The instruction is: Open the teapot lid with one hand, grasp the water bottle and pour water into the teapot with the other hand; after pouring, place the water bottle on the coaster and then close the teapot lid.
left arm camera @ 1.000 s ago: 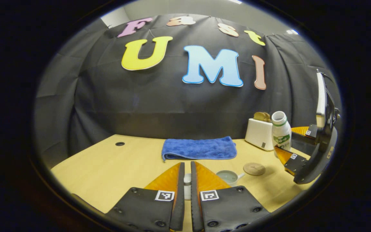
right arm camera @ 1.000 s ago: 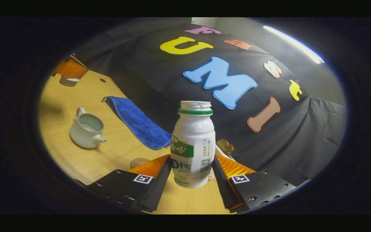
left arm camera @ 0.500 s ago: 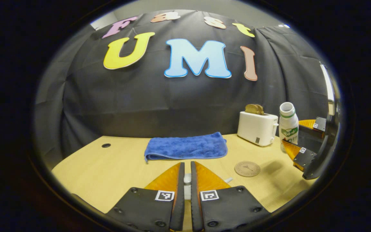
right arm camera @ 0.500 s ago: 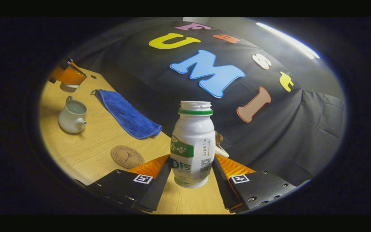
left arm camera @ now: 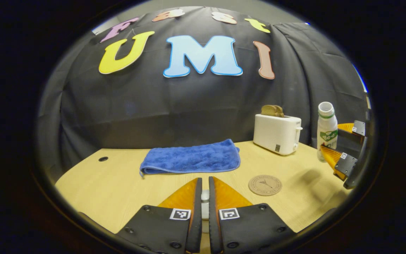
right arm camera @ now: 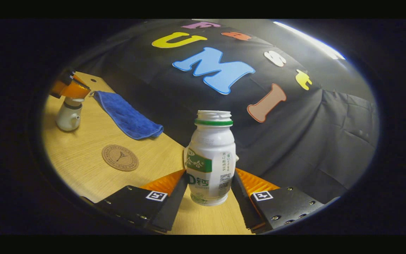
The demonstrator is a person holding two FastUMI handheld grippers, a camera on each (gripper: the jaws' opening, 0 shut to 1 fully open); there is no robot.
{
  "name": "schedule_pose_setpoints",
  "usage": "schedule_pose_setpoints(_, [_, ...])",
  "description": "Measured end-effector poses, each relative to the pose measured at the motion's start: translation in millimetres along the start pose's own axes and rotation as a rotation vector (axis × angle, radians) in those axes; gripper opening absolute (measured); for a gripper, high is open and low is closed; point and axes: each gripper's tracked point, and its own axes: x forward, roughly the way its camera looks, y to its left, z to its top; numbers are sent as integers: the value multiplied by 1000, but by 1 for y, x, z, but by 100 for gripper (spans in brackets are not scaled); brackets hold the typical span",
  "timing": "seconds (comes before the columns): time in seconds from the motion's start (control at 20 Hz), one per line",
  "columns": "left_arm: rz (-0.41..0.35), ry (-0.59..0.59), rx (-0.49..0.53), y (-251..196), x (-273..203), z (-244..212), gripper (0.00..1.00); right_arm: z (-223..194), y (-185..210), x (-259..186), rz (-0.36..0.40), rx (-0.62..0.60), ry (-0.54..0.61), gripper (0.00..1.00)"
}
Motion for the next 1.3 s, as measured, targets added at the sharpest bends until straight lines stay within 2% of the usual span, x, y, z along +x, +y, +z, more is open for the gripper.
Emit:
schedule_pose_setpoints(0.1, [4, 11, 3, 0, 3, -5, 19, -5, -4, 1, -5, 6, 5, 73])
schedule_pose_setpoints(0.2, [8, 21, 8, -1, 5, -10, 16, -9, -6, 1, -8, 11, 10, 73])
schedule_pose_setpoints(0.25, [13, 23, 14, 0, 5, -9, 19, -10, -5, 2, -7, 13, 12, 73])
schedule_pose_setpoints(0.65, [26, 25, -6, 0, 6, -12, 18, -13, -9, 1, -11, 21, 15, 73])
schedule_pose_setpoints(0.7, [19, 28, -12, -2, 6, -13, 22, -14, -9, 2, -13, 19, 15, 73])
schedule_pose_setpoints(0.85, [18, 27, -13, -3, 8, -14, 22, -13, -12, -1, -17, 18, 15, 73])
schedule_pose_setpoints(1.3, [24, -25, -20, 9, -14, 6, 23, 3, -1, 1, 11, 46, 9, 73])
